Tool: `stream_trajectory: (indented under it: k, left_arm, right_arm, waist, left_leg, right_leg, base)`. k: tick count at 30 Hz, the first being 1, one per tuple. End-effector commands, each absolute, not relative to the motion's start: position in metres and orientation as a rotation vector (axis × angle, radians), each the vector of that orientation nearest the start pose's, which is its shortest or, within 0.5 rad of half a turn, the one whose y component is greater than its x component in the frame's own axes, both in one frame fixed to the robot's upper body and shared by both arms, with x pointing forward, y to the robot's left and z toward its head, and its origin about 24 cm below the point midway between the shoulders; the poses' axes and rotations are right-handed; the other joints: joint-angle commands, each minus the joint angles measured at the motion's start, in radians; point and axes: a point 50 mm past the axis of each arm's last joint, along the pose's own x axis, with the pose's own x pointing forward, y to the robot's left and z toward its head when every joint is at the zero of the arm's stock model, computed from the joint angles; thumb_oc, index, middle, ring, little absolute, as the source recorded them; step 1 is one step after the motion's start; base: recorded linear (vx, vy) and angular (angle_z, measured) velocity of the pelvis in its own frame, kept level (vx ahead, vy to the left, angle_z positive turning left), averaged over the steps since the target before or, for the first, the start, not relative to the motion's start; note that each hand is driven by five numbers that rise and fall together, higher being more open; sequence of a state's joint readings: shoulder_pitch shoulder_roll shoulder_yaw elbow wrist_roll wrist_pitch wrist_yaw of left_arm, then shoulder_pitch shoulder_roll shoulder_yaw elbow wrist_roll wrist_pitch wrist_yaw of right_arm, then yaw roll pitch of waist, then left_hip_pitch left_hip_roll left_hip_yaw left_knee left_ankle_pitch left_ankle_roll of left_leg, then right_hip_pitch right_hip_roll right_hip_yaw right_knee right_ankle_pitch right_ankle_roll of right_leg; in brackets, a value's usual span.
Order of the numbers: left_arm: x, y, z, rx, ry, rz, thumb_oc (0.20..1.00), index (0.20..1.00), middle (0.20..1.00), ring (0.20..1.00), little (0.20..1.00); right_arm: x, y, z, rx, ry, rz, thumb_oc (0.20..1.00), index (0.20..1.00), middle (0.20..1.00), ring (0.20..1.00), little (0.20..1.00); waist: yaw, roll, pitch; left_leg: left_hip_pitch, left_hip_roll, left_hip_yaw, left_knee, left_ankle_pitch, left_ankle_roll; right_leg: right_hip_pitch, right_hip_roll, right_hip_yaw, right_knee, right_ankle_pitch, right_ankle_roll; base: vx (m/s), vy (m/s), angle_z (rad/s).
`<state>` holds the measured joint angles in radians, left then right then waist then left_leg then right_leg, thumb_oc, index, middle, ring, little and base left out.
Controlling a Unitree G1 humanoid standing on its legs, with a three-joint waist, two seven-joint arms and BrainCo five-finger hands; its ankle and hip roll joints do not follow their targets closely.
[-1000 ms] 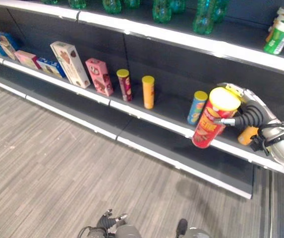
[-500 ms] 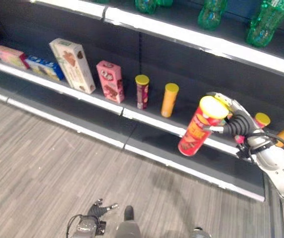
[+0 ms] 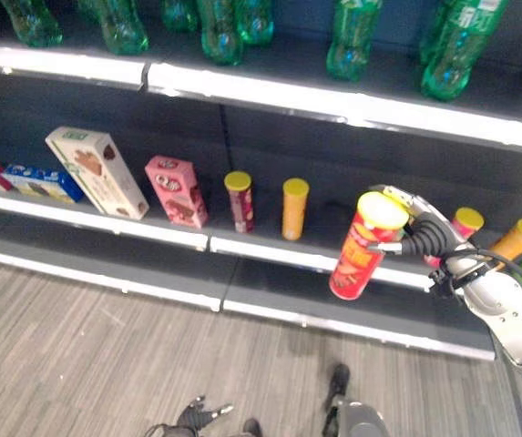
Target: Put the goods on the table back onto the shelves and tidy them up.
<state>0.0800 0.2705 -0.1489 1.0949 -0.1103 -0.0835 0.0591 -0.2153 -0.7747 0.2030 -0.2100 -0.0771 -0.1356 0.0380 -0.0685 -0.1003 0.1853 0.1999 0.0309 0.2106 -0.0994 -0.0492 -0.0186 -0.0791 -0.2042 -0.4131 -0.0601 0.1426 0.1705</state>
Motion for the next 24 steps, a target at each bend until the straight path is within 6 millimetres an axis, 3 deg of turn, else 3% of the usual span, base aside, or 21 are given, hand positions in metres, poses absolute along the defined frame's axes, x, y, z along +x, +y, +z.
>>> stream_trajectory:
  k: [1, 6, 10, 12, 13, 14, 16, 18, 19, 20, 21, 24]
  left_arm:
    - [0.125, 0.244, -0.142, 0.275, 0.984, 0.117, 1.000, 1.000, 1.000, 1.000, 1.000]
    - [0.126, 0.241, -0.141, 0.257, 0.964, 0.113, 1.000, 1.000, 1.000, 1.000, 1.000]
    - [0.134, 0.240, -0.136, 0.208, 0.922, 0.138, 1.000, 1.000, 1.000, 1.000, 1.000]
    - [0.137, 0.238, -0.135, 0.176, 0.903, 0.156, 1.000, 1.000, 1.000, 1.000, 1.000]
    - [0.136, 0.238, -0.135, 0.164, 0.901, 0.167, 1.000, 1.000, 1.000, 1.000, 1.000]
    - [0.137, 0.238, -0.135, 0.164, 0.900, 0.167, 1.000, 1.000, 1.000, 1.000, 1.000]
    - [0.134, 0.238, -0.137, 0.155, 0.913, 0.179, 1.000, 1.000, 1.000, 1.000, 1.000]
    - [0.134, 0.238, -0.137, 0.159, 0.916, 0.179, 1.000, 1.000, 1.000, 1.000, 1.000]
    - [0.134, 0.239, -0.137, 0.168, 0.919, 0.184, 1.000, 1.000, 1.000, 1.000, 1.000]
    - [0.134, 0.239, -0.137, 0.167, 0.920, 0.184, 1.000, 1.000, 1.000, 1.000, 1.000]
    - [0.133, 0.241, -0.137, 0.172, 0.926, 0.190, 1.000, 1.000, 1.000, 1.000, 1.000]
    - [0.130, 0.241, -0.140, 0.179, 0.951, 0.186, 1.000, 1.000, 1.000, 1.000, 1.000]
  right_arm:
    - [0.276, -0.190, 0.208, -0.868, -0.636, 0.268, 0.200, 0.200, 0.200, 0.200, 0.200]
    - [0.275, -0.188, 0.205, -0.842, -0.626, 0.290, 0.200, 0.200, 0.200, 0.200, 0.200]
    - [0.275, -0.184, 0.205, -0.812, -0.638, 0.306, 0.200, 0.200, 0.200, 0.200, 0.200]
    - [0.276, -0.182, 0.204, -0.816, -0.639, 0.311, 0.200, 0.200, 0.200, 0.200, 0.200]
    - [0.277, -0.182, 0.203, -0.825, -0.632, 0.308, 0.200, 0.200, 0.200, 0.200, 0.200]
    - [0.277, -0.182, 0.204, -0.825, -0.633, 0.307, 0.200, 0.200, 0.200, 0.200, 0.200]
    - [0.281, -0.178, 0.200, -0.872, -0.620, 0.316, 0.200, 0.200, 0.200, 0.200, 0.200]
    - [0.282, -0.175, 0.199, -0.865, -0.625, 0.325, 0.200, 0.200, 0.200, 0.200, 0.200]
    - [0.285, -0.171, 0.196, -0.863, -0.623, 0.330, 0.200, 0.200, 0.200, 0.200, 0.200]
    - [0.285, -0.171, 0.196, -0.863, -0.623, 0.331, 0.200, 0.200, 0.200, 0.200, 0.200]
    - [0.286, -0.170, 0.192, -0.846, -0.611, 0.333, 0.200, 0.200, 0.200, 0.200, 0.200]
    - [0.288, -0.169, 0.182, -0.883, -0.571, 0.338, 0.200, 0.200, 0.200, 0.200, 0.200]
  waist:
    - [0.019, 0.009, 0.007]
    - [0.022, 0.018, -0.006]
    - [0.040, 0.003, 0.024]
    - [0.056, 0.008, 0.048]
    - [0.061, 0.009, 0.058]
    - [0.058, 0.005, 0.056]
    - [0.065, 0.008, 0.055]
    - [0.067, 0.009, 0.051]
    - [0.076, 0.028, 0.046]
    - [0.075, 0.029, 0.046]
    - [0.076, 0.052, 0.041]
    - [0.066, 0.085, 0.021]
  left_leg:
    - [-0.036, 0.032, 0.001, 0.012, -0.056, -0.032]
    - [-0.008, 0.062, 0.008, 0.042, -0.090, -0.050]
    - [-0.124, 0.120, -0.008, 0.367, -0.159, -0.103]
    - [-0.196, 0.130, -0.062, 0.525, -0.128, -0.133]
    - [-0.214, 0.138, -0.085, 0.535, -0.099, -0.147]
    - [-0.218, 0.133, -0.087, 0.531, -0.093, -0.146]
    - [-0.207, 0.197, -0.100, 0.400, -0.087, -0.150]
    - [-0.190, 0.209, -0.112, 0.309, -0.059, -0.147]
    - [-0.211, 0.253, -0.174, 0.182, 0.017, -0.153]
    - [-0.206, 0.254, -0.173, 0.171, 0.023, -0.155]
    - [-0.217, 0.280, -0.217, 0.085, 0.071, -0.176]
    - [-0.196, 0.260, -0.230, 0.065, 0.053, -0.182]
  right_leg:
    - [0.054, -0.007, 0.018, 0.010, -0.066, 0.009]
    - [0.088, 0.024, 0.009, 0.004, -0.103, -0.008]
    - [0.133, 0.042, 0.000, -0.008, -0.151, -0.050]
    - [0.163, 0.058, -0.004, -0.022, -0.170, -0.074]
    - [0.173, 0.065, -0.005, -0.027, -0.181, -0.080]
    - [0.170, 0.061, -0.008, -0.027, -0.179, -0.080]
    - [0.181, 0.059, 0.005, -0.027, -0.203, -0.062]
    - [0.179, 0.055, 0.017, -0.027, -0.205, -0.055]
    - [0.179, 0.056, 0.039, -0.027, -0.216, -0.043]
    - [0.179, 0.058, 0.039, -0.027, -0.217, -0.044]
    - [0.194, 0.054, 0.060, -0.027, -0.235, -0.029]
    - [0.215, 0.032, 0.066, -0.027, -0.226, -0.014]
  base:
    - [0.11, -0.058, -0.05]
    - [0.14, -0.093, -0.11]
    - [0.11, -0.168, -0.10]
    - [0.06, -0.074, -0.16]
    - [0.04, -0.006, -0.07]
    - [0.10, 0.060, -0.02]
    - [0.18, 0.136, 0.03]
    - [0.14, 0.170, -0.19]
    - [0.11, 0.158, -0.49]
    - [0.25, 0.349, -0.27]
    - [0.20, 0.246, -0.15]
    - [0.23, 0.293, -0.31]
